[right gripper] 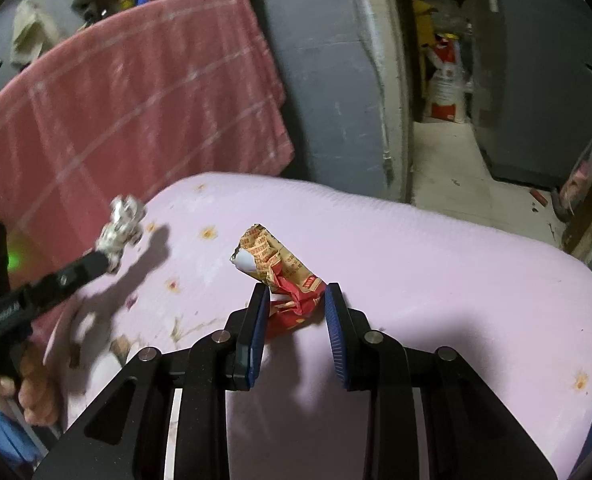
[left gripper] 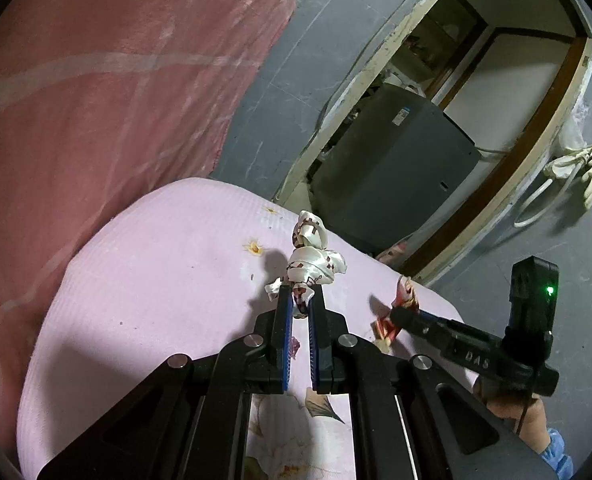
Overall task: Collect trash
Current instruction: 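Lift both held wrappers off the table, then carry both wrappers over the blue basin and open both tools to drop them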
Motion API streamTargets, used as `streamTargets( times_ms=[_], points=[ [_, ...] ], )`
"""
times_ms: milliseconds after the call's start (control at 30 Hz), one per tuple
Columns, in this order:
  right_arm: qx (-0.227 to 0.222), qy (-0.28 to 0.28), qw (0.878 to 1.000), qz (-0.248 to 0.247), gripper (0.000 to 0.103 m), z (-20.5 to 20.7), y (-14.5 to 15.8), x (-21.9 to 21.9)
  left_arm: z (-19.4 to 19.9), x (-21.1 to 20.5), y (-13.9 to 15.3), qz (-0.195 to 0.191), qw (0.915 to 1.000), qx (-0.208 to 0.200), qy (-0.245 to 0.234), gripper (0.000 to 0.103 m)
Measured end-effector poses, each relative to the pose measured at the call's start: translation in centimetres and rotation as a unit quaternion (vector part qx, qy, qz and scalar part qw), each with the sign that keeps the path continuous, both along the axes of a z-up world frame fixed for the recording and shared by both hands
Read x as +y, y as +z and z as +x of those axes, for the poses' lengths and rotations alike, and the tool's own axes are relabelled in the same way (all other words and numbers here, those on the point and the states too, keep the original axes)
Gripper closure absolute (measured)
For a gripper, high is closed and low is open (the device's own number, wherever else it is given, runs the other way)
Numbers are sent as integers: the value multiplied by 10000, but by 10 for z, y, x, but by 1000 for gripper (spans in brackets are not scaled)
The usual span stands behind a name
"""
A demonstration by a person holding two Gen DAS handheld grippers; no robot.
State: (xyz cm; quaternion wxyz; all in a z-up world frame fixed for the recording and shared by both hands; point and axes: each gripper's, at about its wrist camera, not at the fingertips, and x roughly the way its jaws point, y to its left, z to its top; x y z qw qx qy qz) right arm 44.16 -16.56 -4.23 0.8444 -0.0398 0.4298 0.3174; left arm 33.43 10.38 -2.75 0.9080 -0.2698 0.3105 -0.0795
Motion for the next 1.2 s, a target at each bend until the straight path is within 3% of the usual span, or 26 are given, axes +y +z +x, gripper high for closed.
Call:
streamTargets(
  times_ms=[233,367,667,933,1200],
  points=[
    [-5,327,9994,-113,77,-21,0,7,-8,5,3,-7,9998,-145,154,98],
    [-112,303,9994,-76,77,-31,2,2,-15,-2,7,197,9994,-279,95,98],
    [-924,-69,9946,459,77,-66,40,-29,-32,-31,22,566,9961,-671,-37,98],
    [-1816,-587,9781,835,77,-109,88,-78,-52,-93,59,872,9860,-1382,-334,98],
    [-2680,-1302,9503,907,77,-148,129,-142,-64,-165,88,1018,9729,-1929,-764,98]
  ],
)
